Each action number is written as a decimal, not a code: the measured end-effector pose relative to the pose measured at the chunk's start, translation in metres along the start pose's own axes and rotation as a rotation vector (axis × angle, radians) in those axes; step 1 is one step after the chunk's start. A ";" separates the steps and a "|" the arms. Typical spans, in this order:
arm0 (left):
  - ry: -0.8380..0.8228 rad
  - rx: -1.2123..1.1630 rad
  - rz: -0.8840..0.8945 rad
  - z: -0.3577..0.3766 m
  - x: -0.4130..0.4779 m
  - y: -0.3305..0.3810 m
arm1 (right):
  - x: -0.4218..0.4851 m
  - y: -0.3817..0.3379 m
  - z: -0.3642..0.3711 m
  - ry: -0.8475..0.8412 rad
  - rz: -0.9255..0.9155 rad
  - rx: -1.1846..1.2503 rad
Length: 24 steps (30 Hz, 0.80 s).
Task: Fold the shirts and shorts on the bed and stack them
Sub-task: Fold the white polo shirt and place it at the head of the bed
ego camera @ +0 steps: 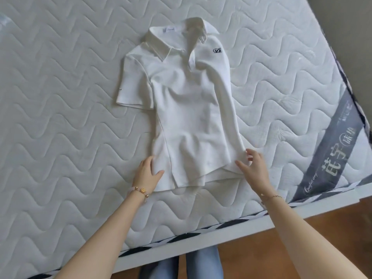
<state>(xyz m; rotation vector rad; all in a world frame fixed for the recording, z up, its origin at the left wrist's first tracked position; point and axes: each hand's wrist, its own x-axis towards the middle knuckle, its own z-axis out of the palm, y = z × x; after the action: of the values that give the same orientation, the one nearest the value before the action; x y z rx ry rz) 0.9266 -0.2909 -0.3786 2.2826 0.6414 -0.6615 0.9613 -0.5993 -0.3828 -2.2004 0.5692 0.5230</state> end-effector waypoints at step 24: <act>0.156 -0.304 -0.108 -0.039 -0.007 -0.092 | -0.048 0.016 0.035 -0.045 0.093 0.119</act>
<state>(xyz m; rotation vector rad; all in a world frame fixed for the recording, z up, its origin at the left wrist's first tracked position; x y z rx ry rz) 0.8777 -0.2048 -0.3911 2.0391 0.8813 -0.4056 0.9071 -0.5712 -0.3880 -2.0523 0.6642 0.5706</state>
